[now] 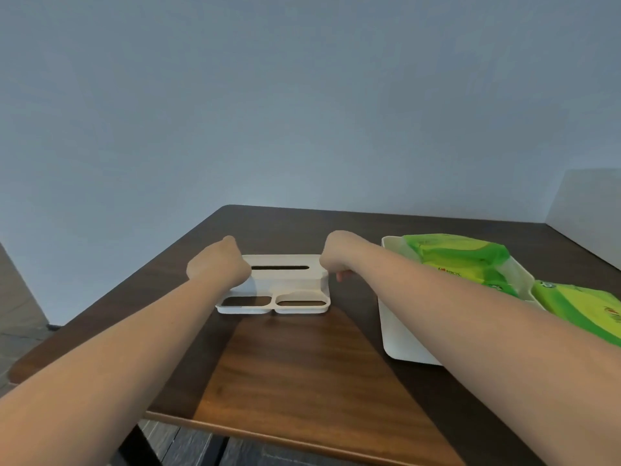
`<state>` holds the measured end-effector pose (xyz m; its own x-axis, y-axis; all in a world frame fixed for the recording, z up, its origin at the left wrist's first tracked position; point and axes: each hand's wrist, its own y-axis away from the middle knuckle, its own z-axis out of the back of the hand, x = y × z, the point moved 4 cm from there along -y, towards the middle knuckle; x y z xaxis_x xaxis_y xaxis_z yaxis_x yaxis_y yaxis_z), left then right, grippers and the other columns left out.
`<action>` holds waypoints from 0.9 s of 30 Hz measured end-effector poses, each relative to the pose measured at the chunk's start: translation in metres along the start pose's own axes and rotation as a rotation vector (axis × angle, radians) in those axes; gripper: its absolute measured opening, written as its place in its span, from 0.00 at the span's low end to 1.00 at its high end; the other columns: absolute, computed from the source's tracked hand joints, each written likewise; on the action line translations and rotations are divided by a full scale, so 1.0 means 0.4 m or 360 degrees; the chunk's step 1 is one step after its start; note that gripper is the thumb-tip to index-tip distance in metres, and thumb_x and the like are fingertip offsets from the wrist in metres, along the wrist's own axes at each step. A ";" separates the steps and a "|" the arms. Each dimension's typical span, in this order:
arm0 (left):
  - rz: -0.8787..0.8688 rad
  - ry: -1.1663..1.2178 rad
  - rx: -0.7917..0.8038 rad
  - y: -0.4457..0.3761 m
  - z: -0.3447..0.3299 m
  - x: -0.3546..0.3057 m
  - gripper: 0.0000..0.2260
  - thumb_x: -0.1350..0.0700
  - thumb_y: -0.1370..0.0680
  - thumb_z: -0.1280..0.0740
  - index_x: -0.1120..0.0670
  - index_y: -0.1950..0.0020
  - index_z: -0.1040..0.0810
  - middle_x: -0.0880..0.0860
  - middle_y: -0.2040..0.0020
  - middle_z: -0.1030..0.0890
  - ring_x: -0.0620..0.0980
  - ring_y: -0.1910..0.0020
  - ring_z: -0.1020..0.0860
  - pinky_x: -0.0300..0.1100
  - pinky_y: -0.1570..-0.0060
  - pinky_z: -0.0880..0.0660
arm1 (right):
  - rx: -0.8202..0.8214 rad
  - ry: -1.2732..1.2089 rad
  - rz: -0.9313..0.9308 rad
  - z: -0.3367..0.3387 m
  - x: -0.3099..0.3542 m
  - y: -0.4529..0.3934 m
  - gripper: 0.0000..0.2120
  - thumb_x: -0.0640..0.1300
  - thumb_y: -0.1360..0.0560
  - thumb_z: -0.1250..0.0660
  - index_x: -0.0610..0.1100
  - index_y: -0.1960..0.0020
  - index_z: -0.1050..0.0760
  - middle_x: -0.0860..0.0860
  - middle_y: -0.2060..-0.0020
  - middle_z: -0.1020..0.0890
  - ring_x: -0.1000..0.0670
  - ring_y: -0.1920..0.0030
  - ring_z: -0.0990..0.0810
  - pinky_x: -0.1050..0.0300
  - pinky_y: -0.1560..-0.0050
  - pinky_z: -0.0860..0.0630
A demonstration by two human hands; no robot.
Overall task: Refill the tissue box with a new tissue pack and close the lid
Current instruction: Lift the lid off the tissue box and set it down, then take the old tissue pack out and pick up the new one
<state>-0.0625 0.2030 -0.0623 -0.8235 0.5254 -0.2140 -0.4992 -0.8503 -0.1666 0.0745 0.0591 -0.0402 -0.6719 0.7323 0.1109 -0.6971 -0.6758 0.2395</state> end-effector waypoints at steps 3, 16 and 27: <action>-0.0106 0.0065 0.0001 0.016 0.023 -0.047 0.09 0.60 0.26 0.41 0.54 0.47 0.27 0.50 0.60 0.25 0.51 0.61 0.26 0.40 0.68 0.34 | -0.0111 -0.0096 0.0025 0.036 -0.026 0.042 0.16 0.36 0.25 0.43 0.40 0.70 0.27 0.46 0.71 0.21 0.48 0.72 0.27 0.56 0.59 0.27; -0.0816 0.0543 0.0078 0.184 0.115 -0.395 0.09 0.50 0.23 0.39 0.52 0.49 0.23 0.50 0.50 0.19 0.52 0.49 0.22 0.47 0.49 0.23 | -0.0829 -0.0450 -0.0399 0.187 -0.444 0.265 0.14 0.39 0.28 0.41 0.44 0.44 0.26 0.47 0.49 0.23 0.42 0.48 0.25 0.54 0.53 0.28; -0.1002 0.0099 0.0400 0.252 0.051 -0.588 0.41 0.34 0.34 0.30 0.45 0.25 0.38 0.51 0.27 0.32 0.54 0.29 0.31 0.53 0.33 0.30 | 0.0056 -0.0078 -0.0723 0.018 -0.654 0.350 0.40 0.61 0.25 0.38 0.41 0.22 0.48 0.44 0.25 0.36 0.41 0.29 0.32 0.50 0.33 0.33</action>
<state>0.0753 -0.0067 -0.0090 -0.3424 0.9168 -0.2056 -0.9318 -0.3594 -0.0506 0.1547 -0.2265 -0.0289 -0.2869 0.9574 0.0325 -0.9088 -0.2827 0.3068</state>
